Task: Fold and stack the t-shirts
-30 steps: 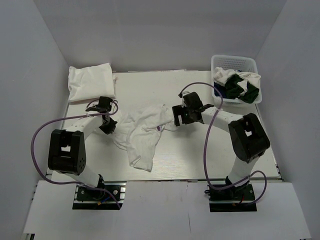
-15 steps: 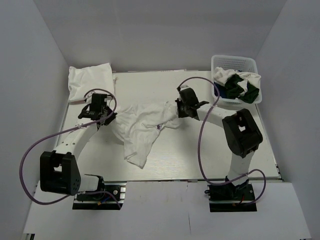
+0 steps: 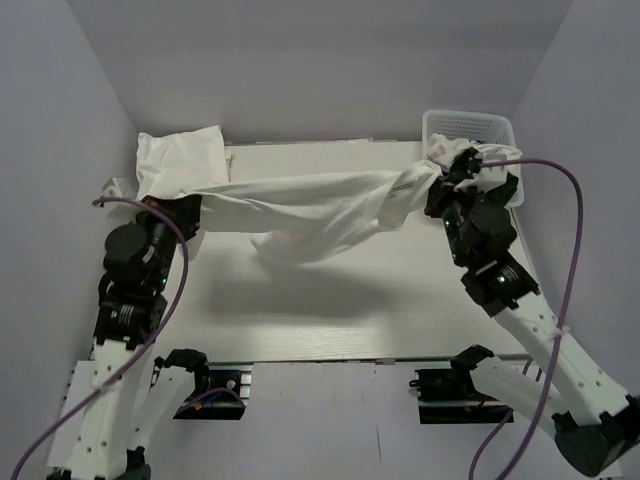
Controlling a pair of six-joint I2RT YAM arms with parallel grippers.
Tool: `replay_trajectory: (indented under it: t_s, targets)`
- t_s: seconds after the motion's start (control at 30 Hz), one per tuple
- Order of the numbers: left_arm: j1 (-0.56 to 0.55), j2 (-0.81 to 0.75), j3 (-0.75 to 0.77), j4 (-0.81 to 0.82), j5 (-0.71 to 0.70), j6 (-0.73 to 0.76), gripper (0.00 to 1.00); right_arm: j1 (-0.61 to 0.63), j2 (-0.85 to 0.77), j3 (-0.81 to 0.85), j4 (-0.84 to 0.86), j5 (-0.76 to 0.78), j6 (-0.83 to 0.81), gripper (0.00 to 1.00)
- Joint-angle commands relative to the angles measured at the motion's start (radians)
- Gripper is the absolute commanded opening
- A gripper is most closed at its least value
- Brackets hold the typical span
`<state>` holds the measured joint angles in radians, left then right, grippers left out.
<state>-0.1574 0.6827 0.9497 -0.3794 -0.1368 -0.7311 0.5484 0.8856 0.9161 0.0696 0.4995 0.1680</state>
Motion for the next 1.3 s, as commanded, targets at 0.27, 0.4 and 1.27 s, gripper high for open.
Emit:
replay_trajectory:
  t_s: [0.27,0.4,1.27]
  targets:
    - [0.019,-0.051,0.075,0.089,-0.018,0.075,0.0,-0.01,-0.108,-0.016,0.053,0.161,-0.059,0.0]
    - [0.019,0.111,0.075,0.089,-0.067,0.064,0.0,-0.031,0.066,0.033,0.018,0.25,-0.038,0.0]
    - [0.018,0.6,0.02,-0.259,-0.134,-0.074,1.0,0.004,0.667,0.172,-0.267,-0.441,0.028,0.9]
